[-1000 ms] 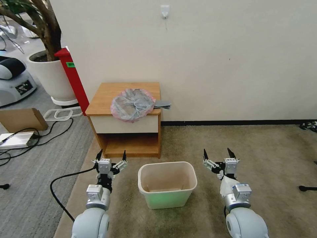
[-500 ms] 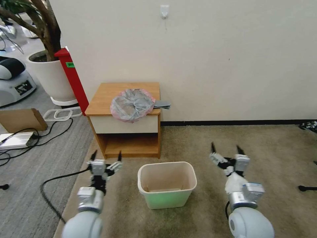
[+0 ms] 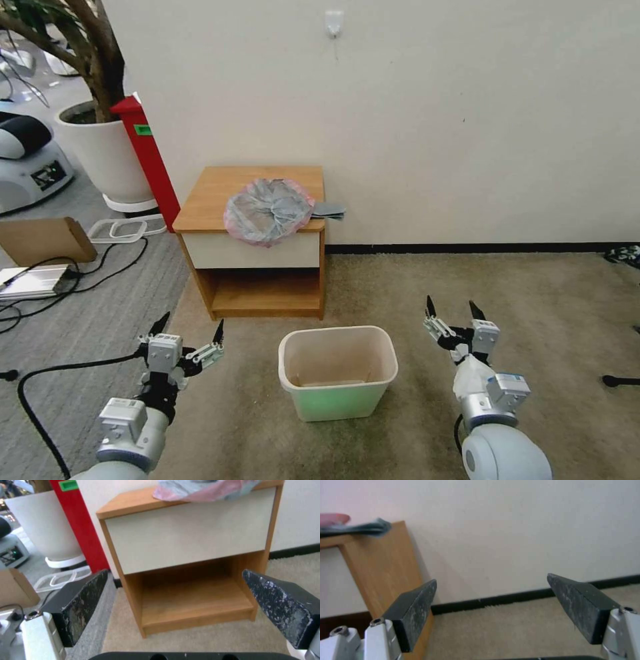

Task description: Pick up the garbage bag from the table and place it over the trash can.

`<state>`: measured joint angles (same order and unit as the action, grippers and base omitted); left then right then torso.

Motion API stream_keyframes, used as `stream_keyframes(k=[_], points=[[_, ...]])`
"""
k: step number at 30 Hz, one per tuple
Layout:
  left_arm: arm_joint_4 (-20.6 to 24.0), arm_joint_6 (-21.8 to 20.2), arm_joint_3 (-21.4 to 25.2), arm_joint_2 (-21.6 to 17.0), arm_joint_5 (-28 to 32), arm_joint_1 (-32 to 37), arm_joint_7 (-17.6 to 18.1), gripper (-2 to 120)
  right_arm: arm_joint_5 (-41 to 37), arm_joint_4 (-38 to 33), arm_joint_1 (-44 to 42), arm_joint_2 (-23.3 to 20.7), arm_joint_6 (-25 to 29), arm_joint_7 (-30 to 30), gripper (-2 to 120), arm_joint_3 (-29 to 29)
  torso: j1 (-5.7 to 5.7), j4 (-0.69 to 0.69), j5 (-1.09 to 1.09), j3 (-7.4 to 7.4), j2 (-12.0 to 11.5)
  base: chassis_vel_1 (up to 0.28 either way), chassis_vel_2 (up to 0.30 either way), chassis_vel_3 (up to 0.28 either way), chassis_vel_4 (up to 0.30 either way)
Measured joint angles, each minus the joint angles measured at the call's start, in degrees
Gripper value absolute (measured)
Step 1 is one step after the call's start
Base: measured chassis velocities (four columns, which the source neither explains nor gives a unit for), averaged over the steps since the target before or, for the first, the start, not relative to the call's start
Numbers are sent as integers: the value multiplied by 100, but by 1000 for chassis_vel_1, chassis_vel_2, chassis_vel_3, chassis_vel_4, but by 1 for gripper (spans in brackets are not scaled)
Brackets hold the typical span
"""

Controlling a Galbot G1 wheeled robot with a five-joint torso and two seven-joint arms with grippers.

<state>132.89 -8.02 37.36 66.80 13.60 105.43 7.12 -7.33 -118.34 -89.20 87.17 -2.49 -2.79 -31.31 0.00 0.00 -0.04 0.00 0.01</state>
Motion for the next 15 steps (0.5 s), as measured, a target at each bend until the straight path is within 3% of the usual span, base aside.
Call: stream_keyframes(k=[7,11,12,14,15], points=[[126,-32,65,-24,98,64,43,100,-830,382,910,-472,-273,-125,88,441,0,0,5,0,0,0,0,0,0],[187,-22,130,-33,99,161,53,100,-2627,648,1865,-709,-710,-461,89,918,0,2,4,0,0,0,0,0,0],[187,-22,130,-33,99,161,53,100,-2627,648,1865,-709,-710,-461,89,918,0,2,4,0,0,0,0,0,0],[203,-14,137,-30,99,179,55,100,-3830,781,2292,-662,-934,-847,90,1184,0,1,3,1,-1,0,0,0,0],[203,-14,137,-30,99,179,55,100,-3830,781,2292,-662,-934,-847,90,1184,0,1,3,1,-1,0,0,0,0]])
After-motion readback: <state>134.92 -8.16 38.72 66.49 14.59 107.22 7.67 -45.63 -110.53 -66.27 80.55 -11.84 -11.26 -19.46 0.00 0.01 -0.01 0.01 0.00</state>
